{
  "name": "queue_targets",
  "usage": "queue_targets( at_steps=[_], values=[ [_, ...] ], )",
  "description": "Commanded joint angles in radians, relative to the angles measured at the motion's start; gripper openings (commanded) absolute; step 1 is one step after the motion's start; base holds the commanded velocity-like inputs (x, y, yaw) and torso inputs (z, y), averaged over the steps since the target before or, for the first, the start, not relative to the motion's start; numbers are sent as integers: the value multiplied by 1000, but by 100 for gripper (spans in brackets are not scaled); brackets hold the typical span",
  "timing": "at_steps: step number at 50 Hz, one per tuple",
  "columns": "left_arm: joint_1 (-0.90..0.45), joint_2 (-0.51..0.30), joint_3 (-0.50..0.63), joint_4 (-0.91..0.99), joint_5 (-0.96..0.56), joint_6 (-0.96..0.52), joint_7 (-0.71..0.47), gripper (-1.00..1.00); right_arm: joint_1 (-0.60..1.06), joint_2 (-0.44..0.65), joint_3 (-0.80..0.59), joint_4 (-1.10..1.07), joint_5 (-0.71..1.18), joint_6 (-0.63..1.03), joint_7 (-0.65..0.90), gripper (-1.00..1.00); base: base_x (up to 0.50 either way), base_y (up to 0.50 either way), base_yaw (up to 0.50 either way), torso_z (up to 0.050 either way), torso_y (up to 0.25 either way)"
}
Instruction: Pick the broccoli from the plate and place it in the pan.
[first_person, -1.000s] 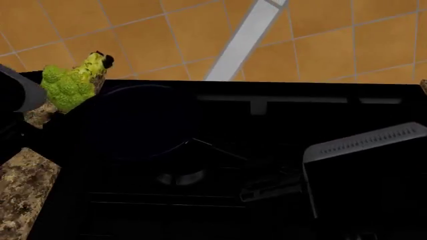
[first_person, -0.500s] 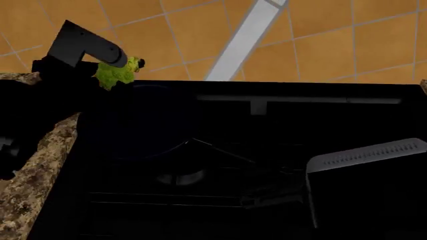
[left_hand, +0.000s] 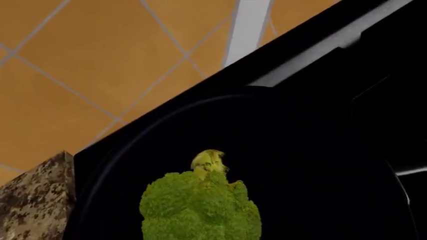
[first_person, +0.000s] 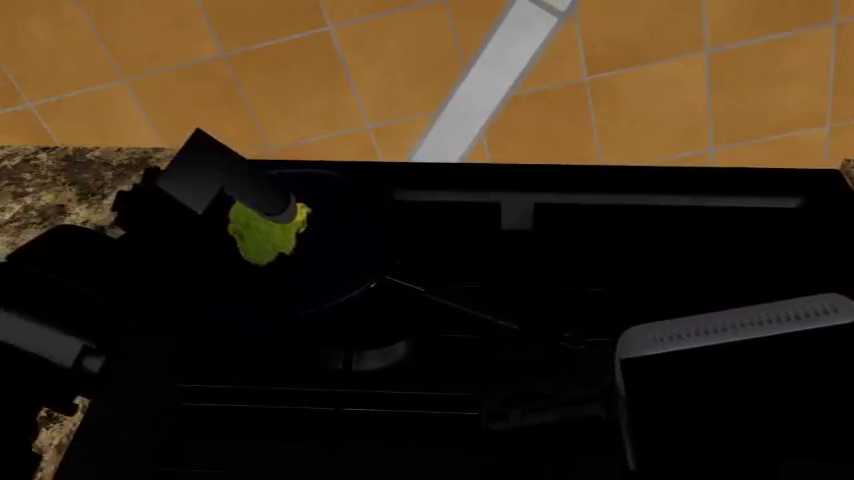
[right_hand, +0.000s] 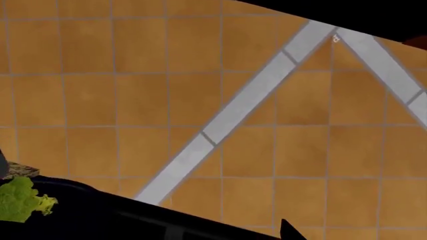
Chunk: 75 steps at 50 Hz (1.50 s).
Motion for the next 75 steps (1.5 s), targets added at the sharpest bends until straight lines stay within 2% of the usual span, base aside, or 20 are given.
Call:
queue_targets(
  at_steps=[1, 9, 11, 12, 18, 23, 27, 31, 34, 36, 37, 38, 41, 43, 44, 50, 58, 75],
  values=[
    [3, 29, -83, -23, 88, -8, 12, 100, -8, -36, 23, 18, 20, -6, -33, 100, 0, 0, 0, 0, 0],
    [-30, 26, -104, -19, 98, 12, 18, 100, -4, -35, 21, 23, 22, -9, -33, 100, 0, 0, 0, 0, 0],
    [-11, -6, -108, 131, 88, -60, 16, 100, -2, -35, 19, 25, 21, -10, -33, 100, 0, 0, 0, 0, 0],
    [27, -55, -120, 281, 71, -187, 5, 100, 0, -36, 17, 23, 22, -6, -32, 100, 0, 0, 0, 0, 0],
    [101, -217, -206, 1161, -26, -641, -38, 100, 16, -33, 12, 15, 28, 7, -32, 100, 0, 0, 0, 0, 2],
    [157, -291, -305, 1594, -95, -897, -88, 100, 30, -33, 3, 23, 27, 1, -37, 100, 0, 0, 0, 0, 0],
    [272, -313, -407, 1847, -114, -1006, -154, 100, 45, -31, -2, 36, 27, -6, -45, 100, 0, 0, 0, 0, 0],
    [449, -308, -538, 2014, -97, -1024, -233, 100, 47, -32, -8, 74, 18, -39, -56, 100, 0, 0, 0, 0, 0],
    [589, -301, -582, 2113, -66, -1001, -293, 100, 53, -34, -12, 95, 15, -54, -62, 100, 0, 0, 0, 0, 0],
    [715, -350, -502, 2126, 29, -871, -379, 100, 35, -46, 0, 87, 19, -78, -55, 100, 0, 0, 0, 0, 0],
    [755, -325, -534, 2122, 25, -850, -389, 100, 26, -57, 14, 100, 30, -88, -55, 100, 0, 0, 0, 0, 0],
    [810, -333, -515, 2104, 70, -767, -430, 100, 11, -63, 8, 134, 19, -123, -63, 100, 0, 0, 0, 0, 0],
    [932, -304, -553, 2073, 97, -602, -476, 100, -15, -76, 17, 140, 25, -134, -53, 100, 0, 0, 0, 0, 0],
    [1028, -261, -599, 2047, 104, -459, -516, 100, -36, -104, 46, 168, 29, -166, -33, 100, 0, 0, 0, 0, 0],
    [1091, -255, -586, 2012, 138, -362, -541, 100, -58, -106, 31, 186, 1, -208, -31, 100, 0, 0, 0, 0, 0],
    [1226, -228, -556, 1897, 221, -117, -632, 100, -118, -121, 4, 252, -101, -356, 3, 100, 0, 0, 0, 0, 0],
    [1201, -203, -535, 1782, 241, -32, -664, 100, -106, -141, -36, 315, -152, -416, 19, 100, 0, 0, 0, 0, 0],
    [1190, -207, -540, 1757, 225, -27, -671, 100, -118, -149, -43, 327, -164, -435, 42, 100, 0, 0, 0, 0, 0]
  ],
)
